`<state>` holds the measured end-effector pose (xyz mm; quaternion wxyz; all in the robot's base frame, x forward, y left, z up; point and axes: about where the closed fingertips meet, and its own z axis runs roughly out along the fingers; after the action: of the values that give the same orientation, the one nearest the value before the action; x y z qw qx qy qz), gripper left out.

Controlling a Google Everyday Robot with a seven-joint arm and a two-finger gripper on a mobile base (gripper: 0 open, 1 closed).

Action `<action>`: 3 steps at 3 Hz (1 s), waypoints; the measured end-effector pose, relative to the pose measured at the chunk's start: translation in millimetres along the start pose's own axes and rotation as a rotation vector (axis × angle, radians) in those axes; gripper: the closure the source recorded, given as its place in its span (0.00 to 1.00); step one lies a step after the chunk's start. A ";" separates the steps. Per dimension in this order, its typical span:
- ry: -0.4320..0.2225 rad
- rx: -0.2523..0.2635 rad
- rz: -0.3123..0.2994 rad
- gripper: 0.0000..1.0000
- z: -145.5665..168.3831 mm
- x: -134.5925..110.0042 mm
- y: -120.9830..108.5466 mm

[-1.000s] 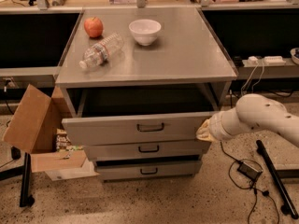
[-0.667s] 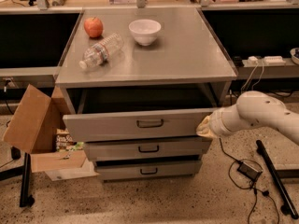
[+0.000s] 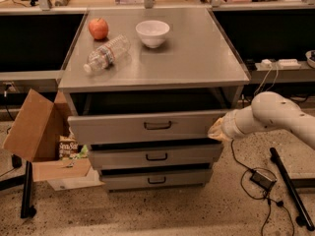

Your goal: Close top drawer

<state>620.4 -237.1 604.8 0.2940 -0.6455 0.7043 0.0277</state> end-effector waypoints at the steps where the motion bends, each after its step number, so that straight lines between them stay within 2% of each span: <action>1: -0.011 0.001 0.010 0.28 1.6 2.3 -4.7; 2: -0.018 0.003 0.005 0.05 -0.5 1.3 -2.9; 3: -0.067 0.020 -0.004 0.00 -21.5 -3.1 29.6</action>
Offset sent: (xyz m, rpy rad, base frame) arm -0.0005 -0.0056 0.0074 0.0216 -0.0168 0.0015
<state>584.9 -238.4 613.8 0.3239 -0.6427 0.6930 0.0415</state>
